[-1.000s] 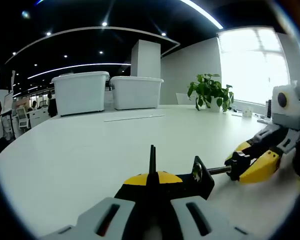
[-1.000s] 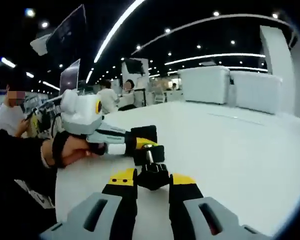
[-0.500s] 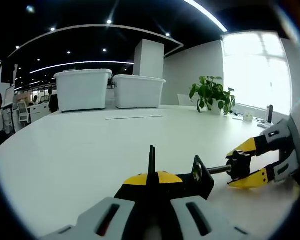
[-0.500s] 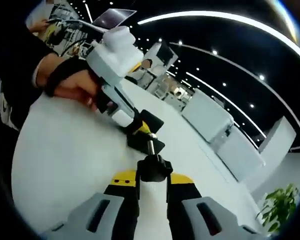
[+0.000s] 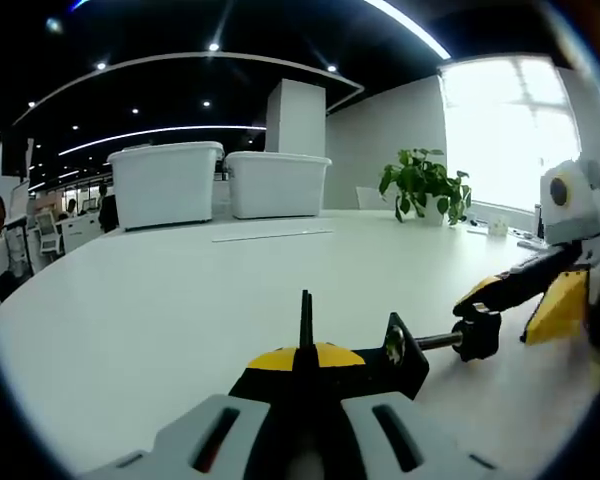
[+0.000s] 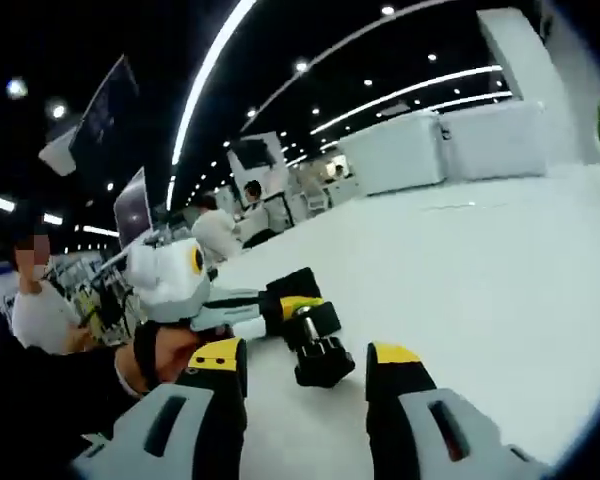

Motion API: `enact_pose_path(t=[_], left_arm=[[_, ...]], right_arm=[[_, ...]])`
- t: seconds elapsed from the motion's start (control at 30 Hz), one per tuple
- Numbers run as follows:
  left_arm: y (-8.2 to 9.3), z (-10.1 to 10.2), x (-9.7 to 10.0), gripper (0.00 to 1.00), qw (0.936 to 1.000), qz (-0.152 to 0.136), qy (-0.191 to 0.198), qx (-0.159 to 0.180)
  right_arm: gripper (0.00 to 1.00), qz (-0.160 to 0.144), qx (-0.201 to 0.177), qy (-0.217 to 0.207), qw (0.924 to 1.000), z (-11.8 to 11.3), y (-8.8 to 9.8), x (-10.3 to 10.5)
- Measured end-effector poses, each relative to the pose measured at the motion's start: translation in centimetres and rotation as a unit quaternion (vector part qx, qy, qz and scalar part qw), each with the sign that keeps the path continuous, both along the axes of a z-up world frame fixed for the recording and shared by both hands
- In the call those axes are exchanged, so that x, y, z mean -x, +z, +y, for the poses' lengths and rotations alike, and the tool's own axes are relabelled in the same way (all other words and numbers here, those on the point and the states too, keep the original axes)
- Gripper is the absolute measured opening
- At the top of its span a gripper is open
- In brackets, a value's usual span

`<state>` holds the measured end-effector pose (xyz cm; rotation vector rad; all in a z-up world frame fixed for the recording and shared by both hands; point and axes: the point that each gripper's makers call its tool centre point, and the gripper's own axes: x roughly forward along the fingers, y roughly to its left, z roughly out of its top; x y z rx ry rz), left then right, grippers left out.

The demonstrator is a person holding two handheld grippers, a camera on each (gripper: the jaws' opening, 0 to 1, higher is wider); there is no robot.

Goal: Clamp the fixed fixture on the desktop, loosen the retaining clip, secure it to the edge of the desk, and tighten the retaining clip.

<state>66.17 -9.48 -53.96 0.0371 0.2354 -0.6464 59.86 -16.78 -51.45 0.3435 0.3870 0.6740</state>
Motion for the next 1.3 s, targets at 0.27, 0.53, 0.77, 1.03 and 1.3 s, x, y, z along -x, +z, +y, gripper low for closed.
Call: enact_pose_path(t=[0.27, 0.53, 0.77, 1.03, 1.3], left_arm=[[0.1, 0.1, -0.2, 0.05, 1.0, -0.002, -0.001, -0.002], [0.2, 0.2, -0.1, 0.05, 1.0, -0.003, 0.001, -0.002], [0.2, 0.1, 0.2, 0.05, 1.0, -0.004, 0.0, -0.003], [0.3, 0.1, 0.6, 0.05, 1.0, -0.004, 0.001, -0.002], [0.3, -0.1, 0.8, 0.05, 1.0, -0.004, -0.001, -0.002]], right_arm=[[0.27, 0.033, -0.021, -0.021, 0.999, 0.1, -1.4, 0.3], [0.23, 0.008, -0.001, -0.017, 0.9998, 1.1, -1.0, 1.5], [0.21, -0.052, 0.096, 0.006, 0.994, 1.9, -0.8, 2.1], [0.19, -0.164, 0.221, 0.027, 0.9609, 1.8, 0.4, 1.9], [0.19, -0.173, 0.246, 0.028, 0.9534, 1.6, 0.1, 1.1]])
